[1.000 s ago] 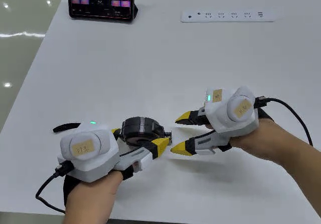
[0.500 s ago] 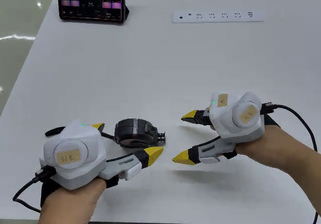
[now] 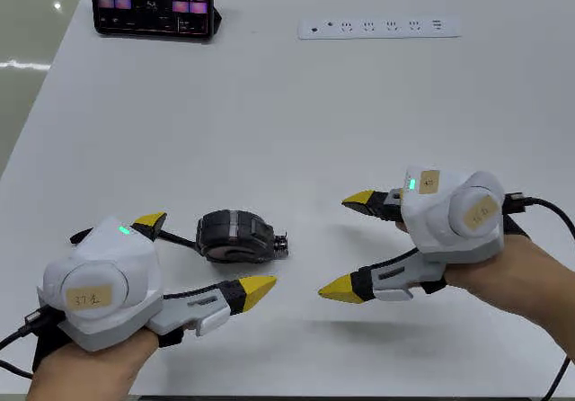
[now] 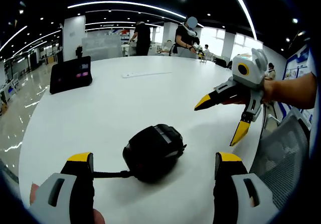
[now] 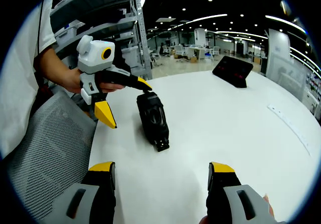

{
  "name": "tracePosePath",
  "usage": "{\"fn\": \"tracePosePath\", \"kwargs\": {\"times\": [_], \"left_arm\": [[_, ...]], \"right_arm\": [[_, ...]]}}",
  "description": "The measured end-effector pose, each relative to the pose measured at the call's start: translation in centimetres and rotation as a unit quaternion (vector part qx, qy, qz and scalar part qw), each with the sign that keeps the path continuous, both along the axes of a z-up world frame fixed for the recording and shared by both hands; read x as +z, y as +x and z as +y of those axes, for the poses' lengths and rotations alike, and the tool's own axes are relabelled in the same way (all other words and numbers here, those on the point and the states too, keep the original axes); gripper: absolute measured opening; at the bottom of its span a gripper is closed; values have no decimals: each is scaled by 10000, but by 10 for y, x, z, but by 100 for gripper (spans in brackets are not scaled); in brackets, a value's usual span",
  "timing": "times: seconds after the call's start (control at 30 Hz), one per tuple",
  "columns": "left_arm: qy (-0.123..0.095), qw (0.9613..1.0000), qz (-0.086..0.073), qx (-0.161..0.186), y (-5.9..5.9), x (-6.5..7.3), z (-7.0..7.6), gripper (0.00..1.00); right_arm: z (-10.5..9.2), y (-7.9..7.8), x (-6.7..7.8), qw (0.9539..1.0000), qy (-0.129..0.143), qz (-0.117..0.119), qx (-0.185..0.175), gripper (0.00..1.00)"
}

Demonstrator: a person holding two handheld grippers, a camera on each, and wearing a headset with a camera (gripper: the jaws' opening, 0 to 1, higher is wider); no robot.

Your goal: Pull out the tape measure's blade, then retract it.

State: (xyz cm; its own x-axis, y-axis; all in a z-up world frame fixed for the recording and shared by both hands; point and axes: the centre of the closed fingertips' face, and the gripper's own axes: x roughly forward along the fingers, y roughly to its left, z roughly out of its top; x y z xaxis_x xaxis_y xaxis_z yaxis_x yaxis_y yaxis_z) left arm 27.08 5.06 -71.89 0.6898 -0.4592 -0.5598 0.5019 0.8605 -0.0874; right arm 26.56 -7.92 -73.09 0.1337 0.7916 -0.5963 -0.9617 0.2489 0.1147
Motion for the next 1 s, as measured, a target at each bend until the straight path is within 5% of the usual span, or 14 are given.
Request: {"fn": "tracePosePath", "kwargs": {"times": [0.57,1.0], "left_arm": [[78,9987,-139,-490,-11,9,5,99],[216,9964,-49,-814,-20,8,14,99]], "right_arm": [[-23,-5,9,9995,-75,-64,-302,87],[-45,-16,10,9987,-169,-5,-480,91]]}}
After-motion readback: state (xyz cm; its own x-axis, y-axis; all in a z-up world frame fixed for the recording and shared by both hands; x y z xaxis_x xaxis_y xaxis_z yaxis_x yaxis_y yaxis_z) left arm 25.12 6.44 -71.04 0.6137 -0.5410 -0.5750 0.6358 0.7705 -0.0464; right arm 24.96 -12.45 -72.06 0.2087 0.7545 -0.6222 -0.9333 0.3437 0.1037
